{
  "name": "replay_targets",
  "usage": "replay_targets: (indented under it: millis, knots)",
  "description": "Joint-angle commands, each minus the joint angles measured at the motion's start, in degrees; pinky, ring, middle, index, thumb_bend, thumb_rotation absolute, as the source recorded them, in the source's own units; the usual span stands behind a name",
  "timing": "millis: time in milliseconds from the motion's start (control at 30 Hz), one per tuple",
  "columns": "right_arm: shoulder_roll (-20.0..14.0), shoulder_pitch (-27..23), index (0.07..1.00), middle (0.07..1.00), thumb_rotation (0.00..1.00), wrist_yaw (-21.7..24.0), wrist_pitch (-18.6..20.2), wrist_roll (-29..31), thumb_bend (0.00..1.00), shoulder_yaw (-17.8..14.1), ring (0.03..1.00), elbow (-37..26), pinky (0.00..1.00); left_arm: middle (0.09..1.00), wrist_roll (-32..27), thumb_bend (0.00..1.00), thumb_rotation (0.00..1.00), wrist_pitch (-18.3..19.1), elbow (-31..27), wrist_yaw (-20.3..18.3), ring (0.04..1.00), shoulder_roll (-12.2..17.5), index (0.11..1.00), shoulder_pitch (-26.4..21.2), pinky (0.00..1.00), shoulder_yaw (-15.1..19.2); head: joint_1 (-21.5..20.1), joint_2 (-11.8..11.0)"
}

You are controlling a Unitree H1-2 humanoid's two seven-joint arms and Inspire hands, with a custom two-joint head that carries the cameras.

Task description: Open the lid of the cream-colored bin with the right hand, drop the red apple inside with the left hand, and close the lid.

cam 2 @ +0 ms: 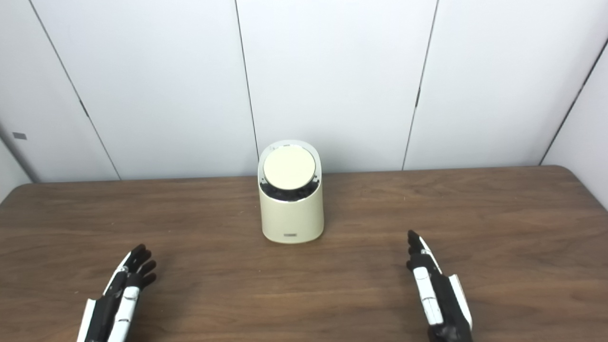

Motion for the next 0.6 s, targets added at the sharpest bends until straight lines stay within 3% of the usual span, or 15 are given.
replay_targets:
  millis: [0,567]
  knots:
    - [-0.2,-0.5,0.94,0.958,0.99,-0.2,-1.1,0.5,0.49,0.1,0.961,-1.2,0.91,0.906,0.5,0.51,0.77,0.4,1.2,-0.1,0.881,-0.2,0.93,1.9,0.86,-0.5,0.0,0.0]
    - [-1.4,-0.5,0.936,0.941,1.0,0.0,-0.6,0.7,0.47,0.3,0.942,-1.8,0.9,0.909,-0.5,0.48,0.73,3.0,0.0,0.6,0.885,-1.2,0.931,2.0,0.87,-0.2,1.9,-0.2]
